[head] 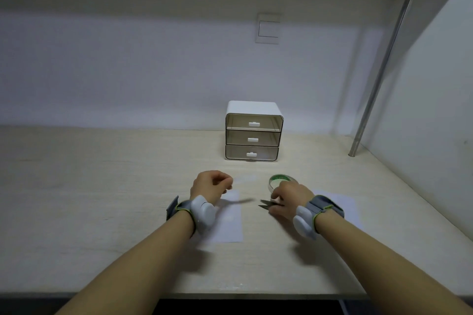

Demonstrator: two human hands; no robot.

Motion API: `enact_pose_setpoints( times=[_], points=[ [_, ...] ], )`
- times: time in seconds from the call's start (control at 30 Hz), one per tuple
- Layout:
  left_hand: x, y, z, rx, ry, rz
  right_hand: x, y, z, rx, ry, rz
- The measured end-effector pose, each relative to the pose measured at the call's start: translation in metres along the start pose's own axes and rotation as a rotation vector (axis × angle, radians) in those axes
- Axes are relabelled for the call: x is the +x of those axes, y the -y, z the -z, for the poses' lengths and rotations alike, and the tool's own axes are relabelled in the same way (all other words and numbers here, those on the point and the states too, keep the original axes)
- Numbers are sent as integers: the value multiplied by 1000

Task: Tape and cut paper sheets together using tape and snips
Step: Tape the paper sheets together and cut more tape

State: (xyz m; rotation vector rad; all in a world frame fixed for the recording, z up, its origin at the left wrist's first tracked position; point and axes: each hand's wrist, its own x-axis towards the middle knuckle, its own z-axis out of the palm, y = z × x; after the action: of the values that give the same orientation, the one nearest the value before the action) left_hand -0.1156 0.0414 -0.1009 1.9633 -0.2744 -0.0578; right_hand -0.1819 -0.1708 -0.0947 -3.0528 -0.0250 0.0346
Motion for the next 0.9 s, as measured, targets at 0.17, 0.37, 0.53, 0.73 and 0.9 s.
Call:
enact_pose_setpoints(
  times=[0.17, 0.37, 0.53, 0.73, 0.9],
  points=[
    [-16, 5, 19, -47, 52, -5, -2, 33, -2, 620, -254, -200],
    [-35, 16, 46, 11, 94, 0, -6, 72, -3, 1046, -158, -190],
    [-46, 31, 63, 27, 123, 24, -10, 84, -15, 1038, -145, -199],
    [-55, 40, 62, 51, 158, 21, -12, 94, -28, 1040, -100, -178],
    [-58, 43, 59, 98, 177, 73, -15, 92, -28, 960, -65, -182]
  ],
)
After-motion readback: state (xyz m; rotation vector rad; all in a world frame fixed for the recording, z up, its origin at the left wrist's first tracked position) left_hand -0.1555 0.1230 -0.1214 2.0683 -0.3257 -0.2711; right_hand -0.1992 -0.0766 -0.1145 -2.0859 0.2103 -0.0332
